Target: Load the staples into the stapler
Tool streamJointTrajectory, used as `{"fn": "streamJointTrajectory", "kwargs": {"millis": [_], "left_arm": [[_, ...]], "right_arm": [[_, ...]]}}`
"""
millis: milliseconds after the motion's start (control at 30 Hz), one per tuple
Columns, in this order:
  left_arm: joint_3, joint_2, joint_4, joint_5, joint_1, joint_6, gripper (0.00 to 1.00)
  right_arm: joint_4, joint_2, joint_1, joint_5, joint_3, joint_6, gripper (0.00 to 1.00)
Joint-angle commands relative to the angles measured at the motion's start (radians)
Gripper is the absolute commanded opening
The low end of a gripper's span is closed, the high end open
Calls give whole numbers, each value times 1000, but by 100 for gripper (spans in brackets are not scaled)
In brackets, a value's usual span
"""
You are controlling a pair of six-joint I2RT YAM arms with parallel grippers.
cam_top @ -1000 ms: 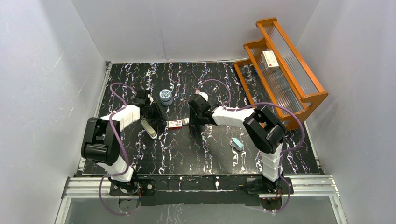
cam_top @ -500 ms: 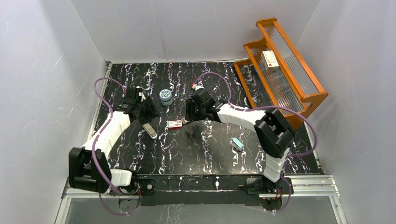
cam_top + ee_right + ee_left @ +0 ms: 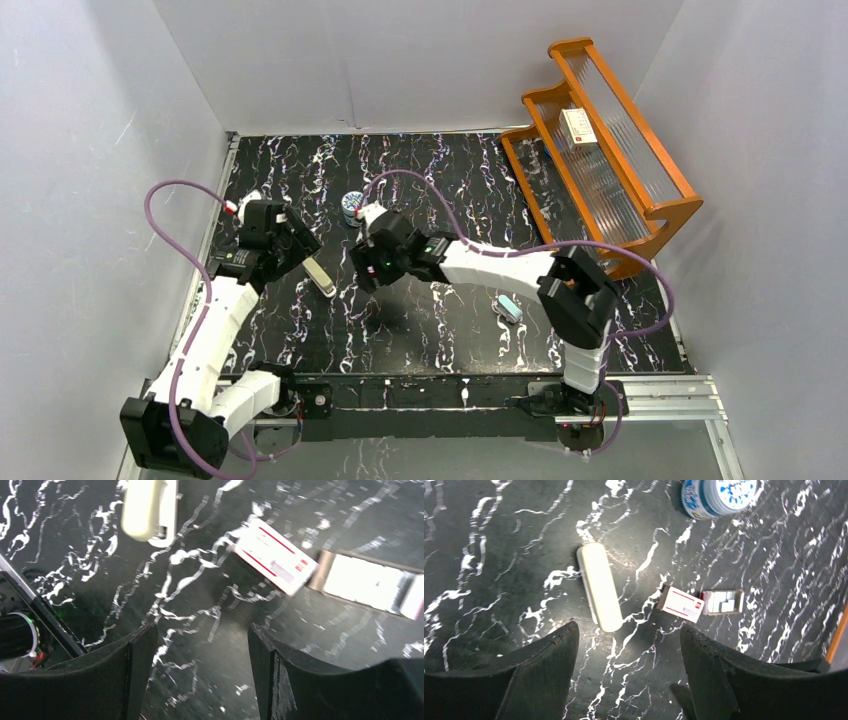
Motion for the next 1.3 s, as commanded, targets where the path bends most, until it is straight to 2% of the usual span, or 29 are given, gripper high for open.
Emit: {"fn": "streamJointTrajectory", "kwargs": {"millis": [0,167,333,533,733,867,1000,1133,1267], "left_arm": [[5,-79,-109,-227,7,-93,73],[8,-206,-132,-383,7,-124,79],[41,-267,-174,-470,7,-124,82],[51,-273,-190,-458,7,-122,82],[58,-279,-198,-457,6,-127,82],[69,-285,-198,-437,5,-128,82],[66,-289,-191,-412,4,-133,82],[79,-293,-176,-339,1,-130,82],[84,-290,-138,-252,-8,-108,84]], "right_arm": [[-3,88,56,2,145,-12,75],[-41,232,107,0,326,26,75],[-26,340,109,20,417,79,72],[-86,476,122,17,602,69,65],[-147,538,139,94,674,91,55],[-151,531,156,187,667,84,46],[-145,479,169,198,627,85,33],[-109,354,174,164,496,93,28],[-73,176,172,144,290,135,29]]}}
